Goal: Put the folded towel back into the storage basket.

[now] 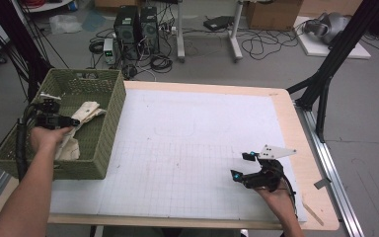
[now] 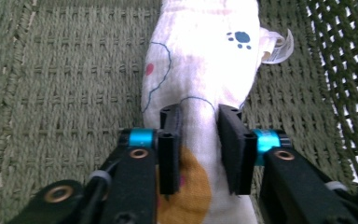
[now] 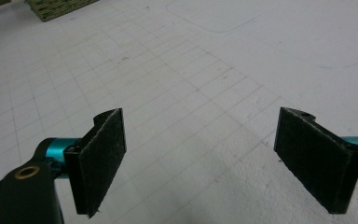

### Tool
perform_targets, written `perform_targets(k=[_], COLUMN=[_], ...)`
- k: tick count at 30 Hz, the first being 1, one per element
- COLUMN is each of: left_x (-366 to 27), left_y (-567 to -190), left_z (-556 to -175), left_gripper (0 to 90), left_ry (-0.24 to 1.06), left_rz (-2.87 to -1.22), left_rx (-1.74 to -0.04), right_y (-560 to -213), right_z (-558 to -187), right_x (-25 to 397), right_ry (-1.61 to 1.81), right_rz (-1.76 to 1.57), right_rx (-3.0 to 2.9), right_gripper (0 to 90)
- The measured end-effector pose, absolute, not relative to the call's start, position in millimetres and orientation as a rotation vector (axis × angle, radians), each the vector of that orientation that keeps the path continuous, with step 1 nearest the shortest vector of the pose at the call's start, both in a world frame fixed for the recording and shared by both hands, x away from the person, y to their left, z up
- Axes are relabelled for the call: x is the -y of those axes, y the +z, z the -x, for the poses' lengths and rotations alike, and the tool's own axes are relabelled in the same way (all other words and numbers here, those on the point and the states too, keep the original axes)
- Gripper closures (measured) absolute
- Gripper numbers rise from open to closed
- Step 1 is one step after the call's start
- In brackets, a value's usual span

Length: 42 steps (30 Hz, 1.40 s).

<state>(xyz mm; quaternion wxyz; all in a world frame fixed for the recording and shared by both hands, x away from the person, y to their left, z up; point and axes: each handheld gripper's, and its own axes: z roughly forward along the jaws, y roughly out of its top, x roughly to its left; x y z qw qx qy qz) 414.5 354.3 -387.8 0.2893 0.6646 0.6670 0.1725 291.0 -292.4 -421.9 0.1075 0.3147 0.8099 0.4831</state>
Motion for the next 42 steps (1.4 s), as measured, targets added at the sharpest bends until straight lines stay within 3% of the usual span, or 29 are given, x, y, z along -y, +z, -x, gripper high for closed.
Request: perform_targets(k=[7, 15, 30, 36, 42], left_x=[-355, -353, -350, -350, -349], left_y=[-385, -381, -379, -381, -383], left_z=[-413, -410, -403, -404, -404], left_gripper=[58.2, 56.0, 49.3, 54.5, 74.2], left_ry=[0.443, 0.432, 0.428, 0.424, 0.377], left_rz=[-1.765, -1.777, -1.963, -1.996, -2.02], left_rx=[-1.732, -1.675, -1.685, -1.699, -1.661], right_y=[-422, -421, -420, -419, -419], right_z=[-291, -291, -290, -289, -290], right_x=[292, 292, 292, 293, 293], right_ry=[1.42, 1.426, 1.432, 1.441, 1.442], right_rz=[-0.924, -0.925, -0.918, -0.922, -0.909], right_rx=[-2.384, -2.381, -2.379, -2.376, -2.371], right_gripper=[15.9, 15.9, 15.9, 15.9, 15.9])
